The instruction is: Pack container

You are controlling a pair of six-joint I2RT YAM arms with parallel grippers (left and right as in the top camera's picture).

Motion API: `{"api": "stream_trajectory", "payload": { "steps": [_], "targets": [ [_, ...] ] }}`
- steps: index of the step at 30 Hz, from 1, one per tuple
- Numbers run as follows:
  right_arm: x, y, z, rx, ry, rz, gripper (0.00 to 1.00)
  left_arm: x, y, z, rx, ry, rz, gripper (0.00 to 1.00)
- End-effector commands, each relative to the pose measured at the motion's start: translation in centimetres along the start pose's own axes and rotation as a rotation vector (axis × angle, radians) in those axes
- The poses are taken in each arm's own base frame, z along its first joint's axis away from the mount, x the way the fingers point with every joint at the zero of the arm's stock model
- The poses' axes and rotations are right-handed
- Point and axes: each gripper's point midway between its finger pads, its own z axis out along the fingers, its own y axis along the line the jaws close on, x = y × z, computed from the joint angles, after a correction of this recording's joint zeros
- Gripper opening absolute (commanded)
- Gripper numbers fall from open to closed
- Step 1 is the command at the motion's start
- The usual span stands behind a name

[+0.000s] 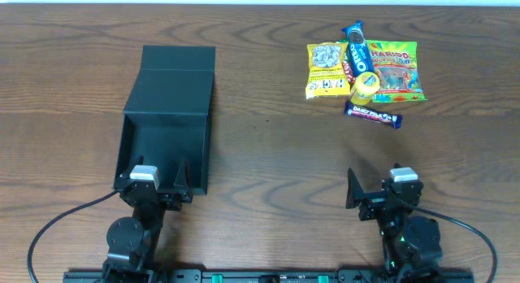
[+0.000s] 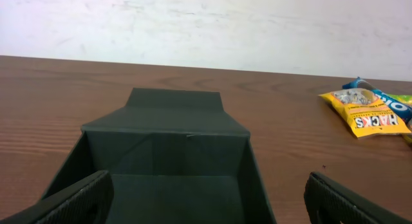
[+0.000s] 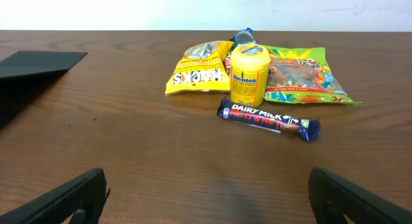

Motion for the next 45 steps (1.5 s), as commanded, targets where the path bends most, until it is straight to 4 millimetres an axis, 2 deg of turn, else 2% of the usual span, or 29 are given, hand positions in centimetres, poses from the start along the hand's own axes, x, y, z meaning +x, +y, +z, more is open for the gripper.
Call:
{"api": "stream_trajectory", "payload": {
  "steps": [1, 21, 25, 28, 31, 33, 36, 39, 42, 45],
  "targets": [
    [0.0, -0.2, 0.0, 0.012, -0.005, -0.012, 0.99, 1.8, 0.5, 0.3, -0.024, 0.036, -0.001, 0.96],
    [0.0, -0.2, 0.0, 0.012, -0.005, -0.012, 0.99, 1.7, 1.0, 0.3, -0.049, 0.031, 0.014, 0.96],
    [0.0, -0.2, 0.0, 0.012, -0.005, -0.012, 0.99, 0.3, 0.7, 0.3, -0.040, -0.024, -0.039, 0.96],
    [0.0, -0.2, 0.0, 0.012, -0.005, -0.012, 0.99, -0.2, -0.5, 0.3, 0.034, -0.041, -0.112, 0.95],
    [0.0, -0.2, 0.0, 0.012, -0.005, -0.012, 0.99, -0.6, -2.7, 0.1, 0.161, -0.051, -0.056, 0.95],
    [0.0, -0.2, 0.0, 0.012, -0.005, -0.012, 0.99, -0.7, -3.5, 0.2, 0.205, -0.051, -0.005, 0.96],
    [0.0, -0.2, 0.0, 0.012, -0.005, -0.012, 0.99, -1.0, -3.6, 0.7, 0.201, -0.014, 0.028, 0.96],
    [0.0, -0.2, 0.0, 0.012, -0.005, -0.012, 0.99, -2.6, -3.9, 1.5, 0.198, 0.032, 0.073, 0.95],
    [0.0, -0.2, 0.0, 0.012, -0.005, -0.012, 0.99, -4.6, -4.2, 3.1, 0.196, 0.108, 0.123, 0.95],
    [0.0, -0.2, 0.0, 0.012, -0.005, -0.012, 0.99, -5.6, -4.7, 5.0, 0.208, 0.218, 0.121, 0.96]
  ]
}}
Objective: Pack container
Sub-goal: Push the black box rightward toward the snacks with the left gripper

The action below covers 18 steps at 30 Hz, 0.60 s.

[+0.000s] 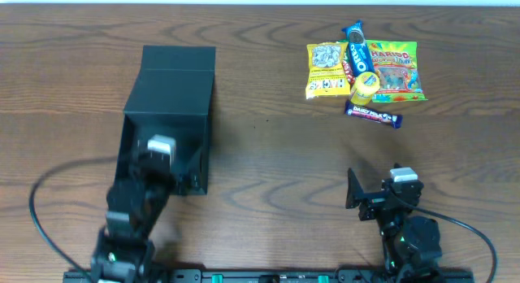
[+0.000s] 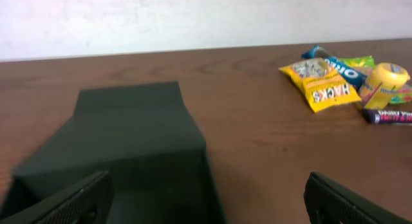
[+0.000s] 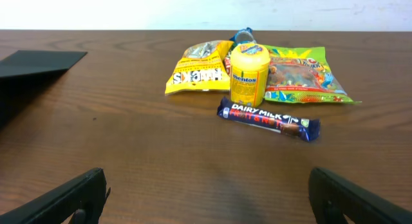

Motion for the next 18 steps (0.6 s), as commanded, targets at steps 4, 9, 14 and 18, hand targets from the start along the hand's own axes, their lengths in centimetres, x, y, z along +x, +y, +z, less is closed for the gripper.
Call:
{"api": "stream_trajectory", "payload": {
  "steps": [4, 9, 14, 18],
  "targets": [
    [0.0, -0.2, 0.0, 0.011, -0.006, -0.012, 0.99, -1.9, -0.9, 4.0, 0.071, 0.240, 0.007, 0.95],
    [0.0, -0.2, 0.0, 0.011, -0.006, -0.012, 0.99, 1.1, -1.5, 7.4, 0.128, 0.413, -0.034, 0.95],
    [0.0, -0.2, 0.0, 0.011, -0.006, -0.012, 0.99, 4.9, -2.1, 8.6, 0.173, 0.542, -0.102, 0.95],
    [0.0, -0.2, 0.0, 0.011, -0.006, -0.012, 0.99, 7.6, -2.2, 8.6, 0.178, 0.639, -0.131, 0.95]
  ]
}}
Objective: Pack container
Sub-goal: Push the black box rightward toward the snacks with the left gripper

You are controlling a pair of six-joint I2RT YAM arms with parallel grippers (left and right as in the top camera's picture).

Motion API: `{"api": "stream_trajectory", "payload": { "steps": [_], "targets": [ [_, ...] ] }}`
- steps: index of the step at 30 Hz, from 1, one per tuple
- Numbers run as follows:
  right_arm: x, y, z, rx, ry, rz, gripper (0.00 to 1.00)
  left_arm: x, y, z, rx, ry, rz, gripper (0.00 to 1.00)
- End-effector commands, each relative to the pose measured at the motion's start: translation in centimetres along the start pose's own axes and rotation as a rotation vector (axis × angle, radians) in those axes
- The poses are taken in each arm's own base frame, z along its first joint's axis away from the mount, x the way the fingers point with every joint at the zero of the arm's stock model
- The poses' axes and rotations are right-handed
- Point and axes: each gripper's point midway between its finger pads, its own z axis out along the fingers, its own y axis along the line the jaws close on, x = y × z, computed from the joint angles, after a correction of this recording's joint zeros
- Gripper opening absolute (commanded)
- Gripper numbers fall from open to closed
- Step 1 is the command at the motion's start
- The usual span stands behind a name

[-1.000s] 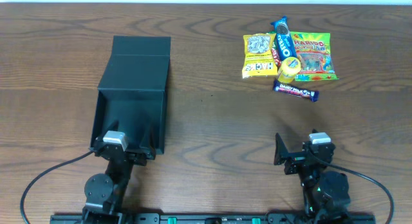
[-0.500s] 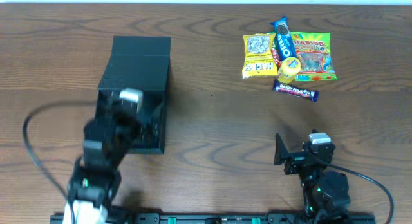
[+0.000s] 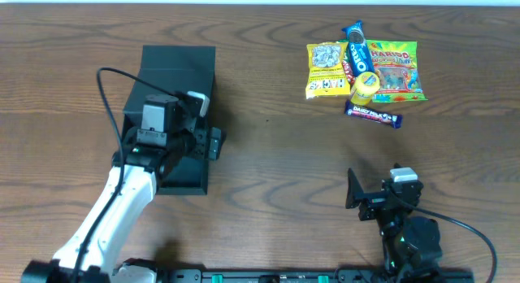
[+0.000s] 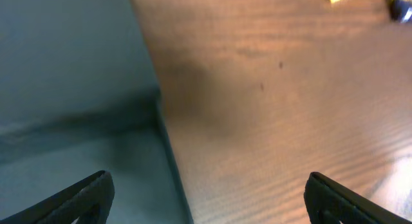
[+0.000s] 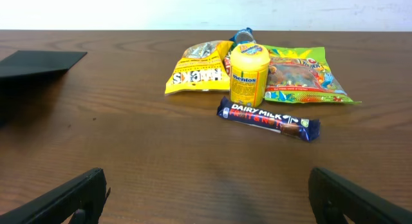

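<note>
An open black box with its lid flap folded back lies at the left. My left gripper hangs open over the box's right wall, one finger above the inside, the other above the table. The snacks lie at the far right: a yellow Hacks bag, an Oreo roll, a Haribo bag, a yellow Mentos tub and a Dairy Milk bar. My right gripper rests open at the near edge, well short of them.
The wooden table stretches between the box and the snacks. A black cable loops from the left arm over the box's left side. The lid flap shows at the far left of the right wrist view.
My left gripper has moved forward and to the right, from above the box's near part to above its right wall, and now points down. The right arm and the snacks are unchanged.
Both grippers first sat open at the near edge, the left one just behind the box's near end. Then the left arm was raised over the box's near part, facing the snacks. Now it hangs over the right wall. Nothing has been picked up.
</note>
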Motion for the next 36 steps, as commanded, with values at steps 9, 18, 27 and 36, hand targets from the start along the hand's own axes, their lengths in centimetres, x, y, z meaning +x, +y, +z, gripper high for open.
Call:
{"api": "stream_trajectory", "payload": {
  "steps": [9, 18, 27, 36],
  "targets": [
    [0.0, -0.2, 0.0, 0.011, -0.005, -0.012, 0.99, 3.9, 0.9, 1.5, -0.030, 0.181, -0.059, 0.69],
    [0.0, -0.2, 0.0, 0.011, -0.005, -0.012, 0.99, 5.3, 2.1, 1.7, -0.103, 0.235, -0.160, 0.29],
    [0.0, -0.2, 0.0, 0.011, -0.005, -0.012, 0.99, 5.3, 1.9, 1.9, -0.143, 0.227, -0.255, 0.06],
    [0.0, -0.2, 0.0, 0.011, -0.005, -0.012, 0.99, 3.8, -4.9, 3.6, -0.129, 0.141, -0.270, 0.06]
  ]
}}
